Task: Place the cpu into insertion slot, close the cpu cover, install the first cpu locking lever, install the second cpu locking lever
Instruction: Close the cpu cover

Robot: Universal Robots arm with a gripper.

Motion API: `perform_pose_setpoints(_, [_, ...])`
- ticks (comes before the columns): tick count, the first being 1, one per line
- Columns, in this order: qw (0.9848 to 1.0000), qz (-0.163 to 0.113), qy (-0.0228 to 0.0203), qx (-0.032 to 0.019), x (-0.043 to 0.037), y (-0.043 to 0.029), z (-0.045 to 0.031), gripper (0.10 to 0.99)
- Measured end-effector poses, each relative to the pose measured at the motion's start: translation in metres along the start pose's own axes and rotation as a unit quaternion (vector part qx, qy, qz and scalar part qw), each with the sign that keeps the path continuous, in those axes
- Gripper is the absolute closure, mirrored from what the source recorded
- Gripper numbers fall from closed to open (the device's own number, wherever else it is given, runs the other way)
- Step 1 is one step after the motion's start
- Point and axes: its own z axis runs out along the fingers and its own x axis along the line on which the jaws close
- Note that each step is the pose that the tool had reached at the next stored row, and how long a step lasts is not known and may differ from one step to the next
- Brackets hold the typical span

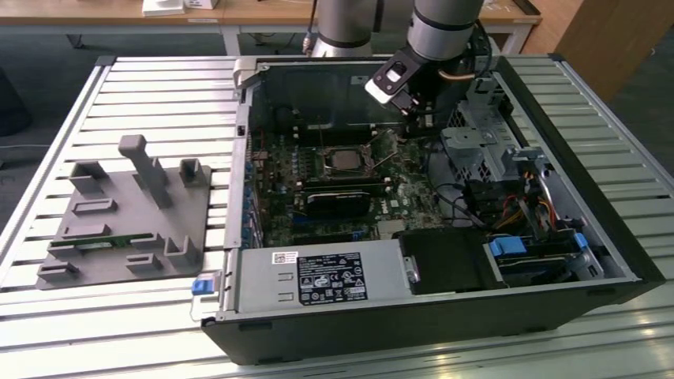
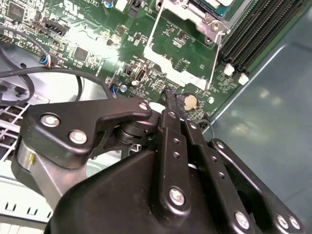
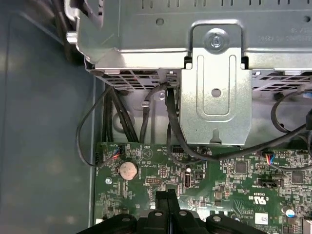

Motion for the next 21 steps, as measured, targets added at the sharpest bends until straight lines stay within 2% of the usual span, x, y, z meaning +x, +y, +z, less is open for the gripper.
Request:
perform_pose_setpoints(4, [1.0000,0.000,0.0000,0.0004,-0.0005,-0.0008,0.0049,0.969])
perform_pose_setpoints(6, [1.0000,0.000,-0.0001,0.0004,-0.0005,-0.0043,0.0052,0.969])
perform_pose_setpoints(16, [1.0000,0.000,-0.0001,0.0004,-0.0004,-0.0378,0.0046,0.969])
perform_pose_setpoints(21, [1.0000,0.000,0.0000,0.0004,-0.0004,-0.0492,0.0046,0.969])
